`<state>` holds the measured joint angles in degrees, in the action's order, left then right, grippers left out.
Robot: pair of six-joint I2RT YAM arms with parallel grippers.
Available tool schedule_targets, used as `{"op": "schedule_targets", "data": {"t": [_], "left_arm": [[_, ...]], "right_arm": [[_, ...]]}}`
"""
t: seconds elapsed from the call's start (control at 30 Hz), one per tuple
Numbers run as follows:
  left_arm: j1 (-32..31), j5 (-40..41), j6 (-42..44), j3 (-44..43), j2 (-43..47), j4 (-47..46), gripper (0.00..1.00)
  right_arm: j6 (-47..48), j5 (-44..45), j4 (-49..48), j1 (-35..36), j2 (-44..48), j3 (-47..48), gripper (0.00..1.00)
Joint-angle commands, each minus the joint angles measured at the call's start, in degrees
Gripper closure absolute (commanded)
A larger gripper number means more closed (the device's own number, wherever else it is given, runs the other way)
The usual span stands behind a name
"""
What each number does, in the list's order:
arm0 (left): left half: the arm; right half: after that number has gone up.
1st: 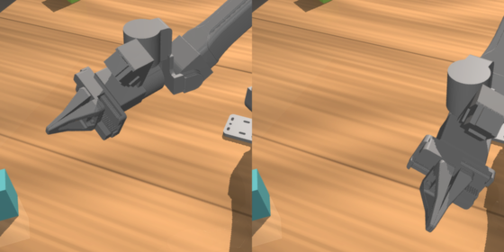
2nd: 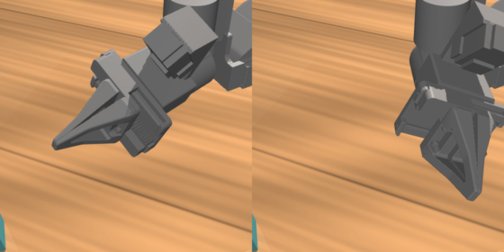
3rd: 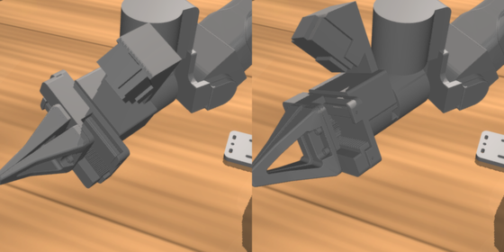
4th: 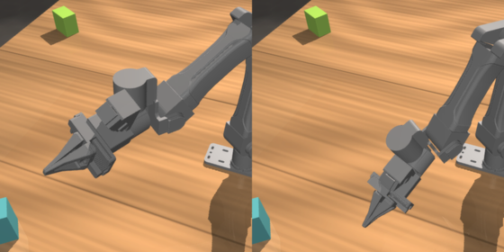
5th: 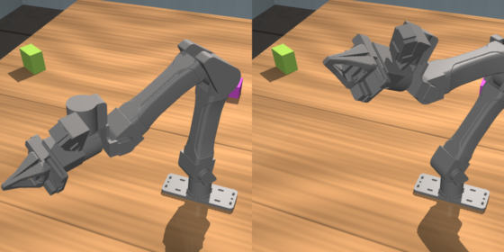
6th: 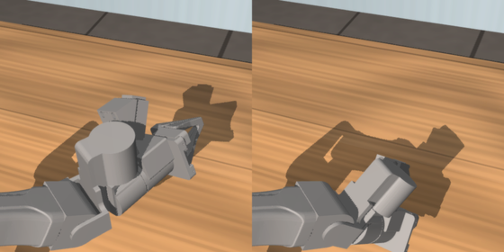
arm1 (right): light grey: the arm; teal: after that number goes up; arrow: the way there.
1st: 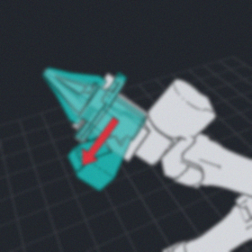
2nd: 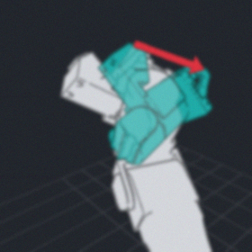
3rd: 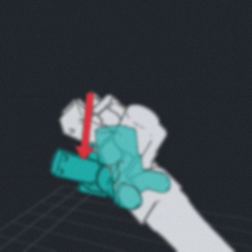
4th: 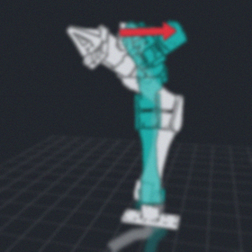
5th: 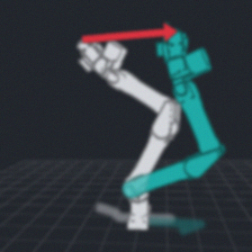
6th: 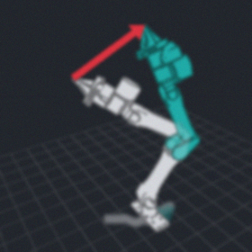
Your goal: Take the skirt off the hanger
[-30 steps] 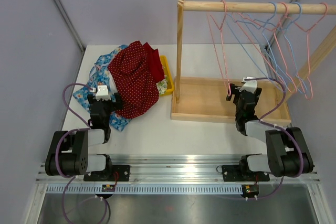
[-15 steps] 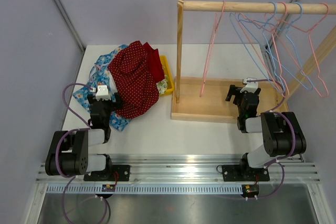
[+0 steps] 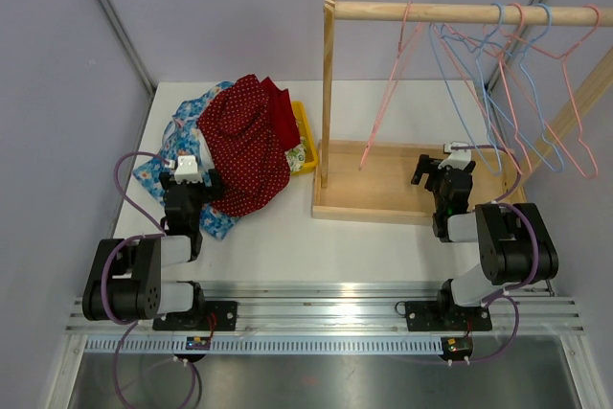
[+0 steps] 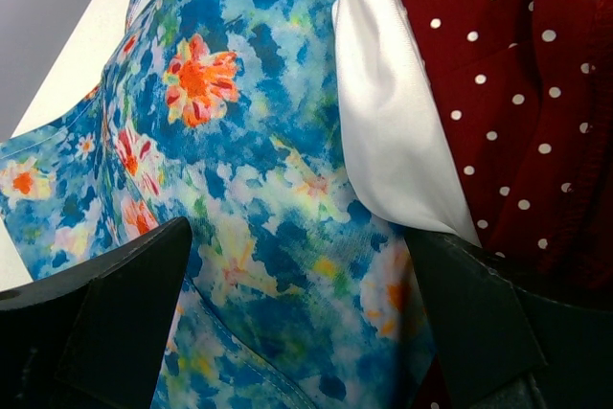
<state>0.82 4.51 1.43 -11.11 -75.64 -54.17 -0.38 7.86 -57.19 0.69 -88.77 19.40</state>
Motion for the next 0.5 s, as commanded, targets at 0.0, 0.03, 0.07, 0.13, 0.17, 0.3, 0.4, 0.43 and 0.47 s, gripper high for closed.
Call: {"op": "schedule_targets", "data": {"t": [0.0, 0.03, 0.07, 0.13, 0.17, 0.3, 0.4, 0.43, 0.47], "left_arm": [[-0.2, 1.3, -0.6, -0.9, -0.3, -6.5, 0.01], [-0.1, 1.3, -0.6, -1.0, -0.2, -6.4, 0.01], [-0.1, 1.3, -0.6, -1.0, -0.2, -6.5, 0.01], [-0.1, 1.2, -0.6, -0.9, -0.2, -6.4, 0.01], [-0.2, 1.2, -0.6, -0.9, -0.2, -6.5, 0.01], [-0.1, 1.2, -0.6, -0.9, -0.2, -6.5, 0.01], [-0.2, 1.2, -0.5, -1.0, -0.2, -6.4, 0.01], [-0.2, 1.3, -0.6, -1.0, -0.2, -6.4, 0.01], [-0.1, 1.3, -0.6, -0.9, -0.2, -6.4, 0.01]], "right_arm": [[-1.1, 1.1, -2.5, -0.2, 0.7, 1.3, 0.01], [-1.3, 0.9, -2.8, -0.2, 0.4, 1.4, 0.0], [-1.1, 1.1, -3.0, -0.2, 0.5, 1.3, 0.01], [-1.3, 1.1, -2.8, -0.2, 0.6, 1.4, 0.01], [-1.3, 1.1, -3.0, -0.2, 0.4, 1.3, 0.01], [-1.2, 1.1, -2.8, -0.2, 0.5, 1.3, 0.01], [-1.3, 1.1, -2.8, -0.2, 0.5, 1.3, 0.0], [-1.2, 1.1, -2.8, -0.2, 0.5, 1.3, 0.01], [-1.2, 1.2, -2.9, -0.2, 0.5, 1.3, 0.01]]}}
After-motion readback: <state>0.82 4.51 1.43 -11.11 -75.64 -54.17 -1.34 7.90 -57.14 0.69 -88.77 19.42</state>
